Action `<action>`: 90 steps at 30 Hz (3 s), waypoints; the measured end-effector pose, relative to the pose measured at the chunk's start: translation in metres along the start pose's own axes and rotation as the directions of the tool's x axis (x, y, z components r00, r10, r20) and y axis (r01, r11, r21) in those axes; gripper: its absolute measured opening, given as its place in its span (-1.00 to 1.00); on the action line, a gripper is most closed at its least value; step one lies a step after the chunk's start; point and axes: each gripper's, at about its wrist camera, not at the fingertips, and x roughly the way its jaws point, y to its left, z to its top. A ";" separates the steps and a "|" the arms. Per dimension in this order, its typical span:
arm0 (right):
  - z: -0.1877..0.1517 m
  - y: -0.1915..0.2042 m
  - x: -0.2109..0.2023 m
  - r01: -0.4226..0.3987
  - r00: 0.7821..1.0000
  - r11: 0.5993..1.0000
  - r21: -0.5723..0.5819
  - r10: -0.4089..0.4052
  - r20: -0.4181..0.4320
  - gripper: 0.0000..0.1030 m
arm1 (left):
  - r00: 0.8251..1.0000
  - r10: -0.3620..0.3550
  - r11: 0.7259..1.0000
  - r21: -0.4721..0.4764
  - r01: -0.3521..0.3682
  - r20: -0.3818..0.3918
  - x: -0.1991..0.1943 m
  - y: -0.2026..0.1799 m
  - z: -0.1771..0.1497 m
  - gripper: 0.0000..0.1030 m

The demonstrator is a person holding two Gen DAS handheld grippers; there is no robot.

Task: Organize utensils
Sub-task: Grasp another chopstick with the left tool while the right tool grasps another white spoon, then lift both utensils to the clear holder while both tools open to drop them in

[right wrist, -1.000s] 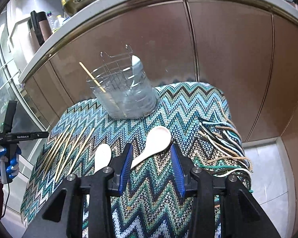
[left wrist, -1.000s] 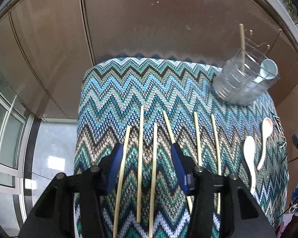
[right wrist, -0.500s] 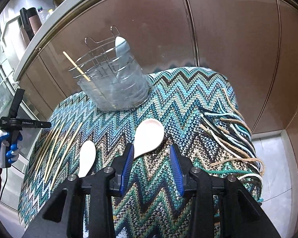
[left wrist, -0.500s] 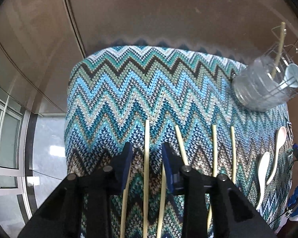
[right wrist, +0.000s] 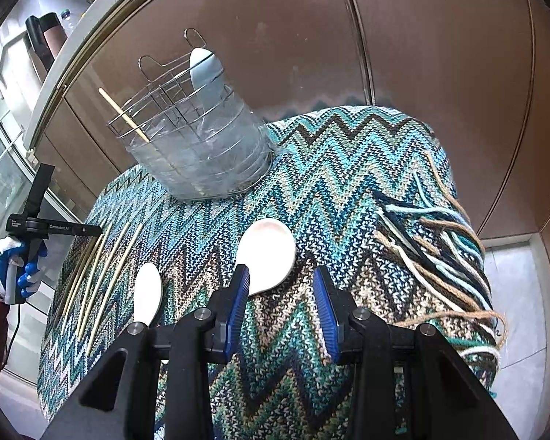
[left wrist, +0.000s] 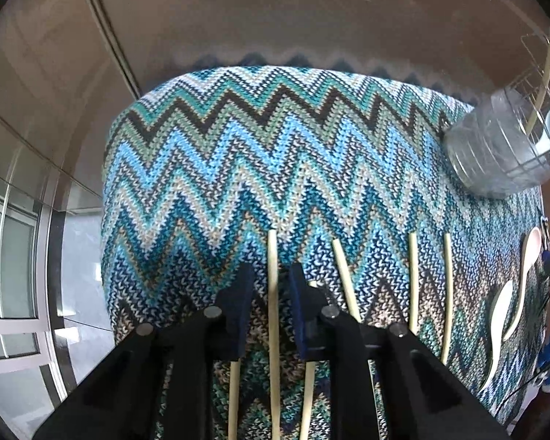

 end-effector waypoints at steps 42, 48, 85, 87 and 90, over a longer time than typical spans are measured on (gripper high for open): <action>0.020 0.011 -0.033 0.002 1.000 0.996 -0.092 -0.001 0.014 -0.87 | 0.968 0.014 1.000 0.000 -0.014 0.249 -0.084 -0.024 -0.037 -0.91; 0.018 0.040 -0.070 0.064 0.995 0.984 -0.165 -0.049 0.091 -0.87 | 0.934 0.032 0.999 -0.011 -0.030 0.355 -0.129 -0.017 -0.057 -0.91; 0.062 0.150 -0.186 0.352 0.835 0.899 -0.261 -0.176 0.521 -0.87 | 0.621 -0.119 0.980 -0.009 0.198 0.775 -0.282 -0.076 -0.077 -0.91; 0.070 0.149 -0.182 0.367 0.824 0.895 -0.254 -0.186 0.536 -0.87 | 0.601 -0.144 0.975 0.009 0.222 0.787 -0.285 -0.087 -0.065 -0.91; 0.088 0.145 -0.173 0.400 0.796 0.886 -0.234 -0.208 0.569 -0.87 | 0.564 -0.173 0.968 0.034 0.249 0.808 -0.286 -0.106 -0.044 -0.91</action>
